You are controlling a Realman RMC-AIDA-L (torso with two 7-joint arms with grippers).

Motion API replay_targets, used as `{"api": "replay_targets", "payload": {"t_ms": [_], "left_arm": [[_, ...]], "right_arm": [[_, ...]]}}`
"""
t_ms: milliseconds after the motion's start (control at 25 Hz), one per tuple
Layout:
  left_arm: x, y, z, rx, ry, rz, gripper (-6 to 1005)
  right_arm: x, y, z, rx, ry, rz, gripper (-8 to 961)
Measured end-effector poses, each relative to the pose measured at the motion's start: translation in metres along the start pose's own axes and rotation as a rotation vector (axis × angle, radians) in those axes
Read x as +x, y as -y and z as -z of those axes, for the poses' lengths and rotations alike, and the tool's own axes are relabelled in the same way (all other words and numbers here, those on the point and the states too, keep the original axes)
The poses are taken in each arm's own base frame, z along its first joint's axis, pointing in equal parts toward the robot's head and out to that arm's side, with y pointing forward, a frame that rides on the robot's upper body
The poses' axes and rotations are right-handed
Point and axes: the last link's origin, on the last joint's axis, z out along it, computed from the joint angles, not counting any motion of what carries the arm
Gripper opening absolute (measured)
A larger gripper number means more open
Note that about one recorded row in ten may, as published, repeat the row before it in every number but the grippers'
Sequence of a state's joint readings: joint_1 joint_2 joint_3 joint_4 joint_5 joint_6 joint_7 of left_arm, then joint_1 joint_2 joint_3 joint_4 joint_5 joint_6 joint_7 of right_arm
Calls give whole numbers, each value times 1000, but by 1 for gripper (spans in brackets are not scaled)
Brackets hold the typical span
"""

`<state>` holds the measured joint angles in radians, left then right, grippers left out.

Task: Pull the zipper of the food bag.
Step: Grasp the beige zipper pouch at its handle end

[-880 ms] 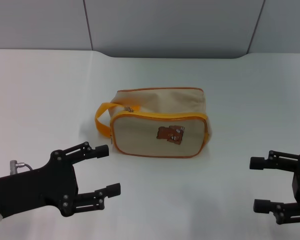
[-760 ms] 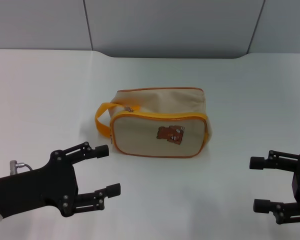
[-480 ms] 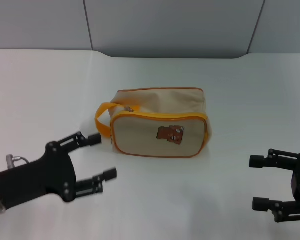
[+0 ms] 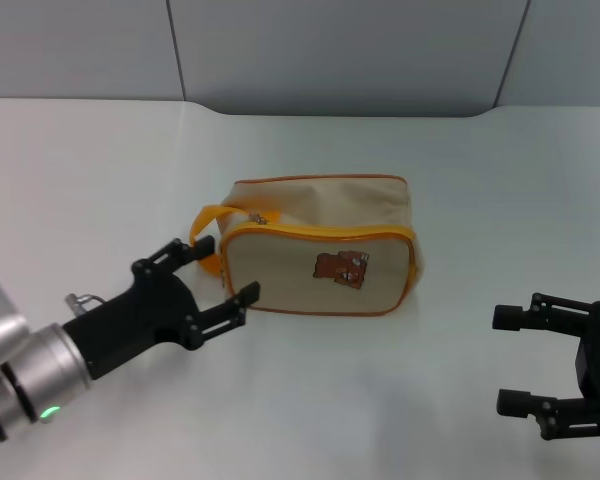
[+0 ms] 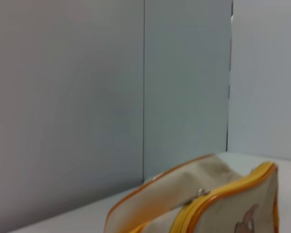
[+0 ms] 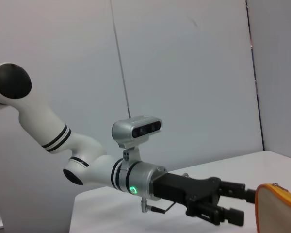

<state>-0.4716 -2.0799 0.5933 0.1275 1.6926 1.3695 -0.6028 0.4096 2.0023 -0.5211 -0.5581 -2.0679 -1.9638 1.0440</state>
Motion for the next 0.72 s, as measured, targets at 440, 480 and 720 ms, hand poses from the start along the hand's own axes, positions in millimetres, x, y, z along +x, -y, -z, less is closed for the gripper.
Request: {"api": "replay_targets", "payload": {"t_ms": [440, 480, 720], "left_arm": [[-5, 0, -31, 95, 35, 47, 771], [-5, 0, -32, 105, 28, 49, 769], [-5, -2, -34, 126, 18, 36, 759]], "right_arm": [[3, 3, -3, 28, -12, 7, 837], [4, 4, -3, 30, -14, 8, 837], [6, 5, -3, 46, -21, 6, 837]]}}
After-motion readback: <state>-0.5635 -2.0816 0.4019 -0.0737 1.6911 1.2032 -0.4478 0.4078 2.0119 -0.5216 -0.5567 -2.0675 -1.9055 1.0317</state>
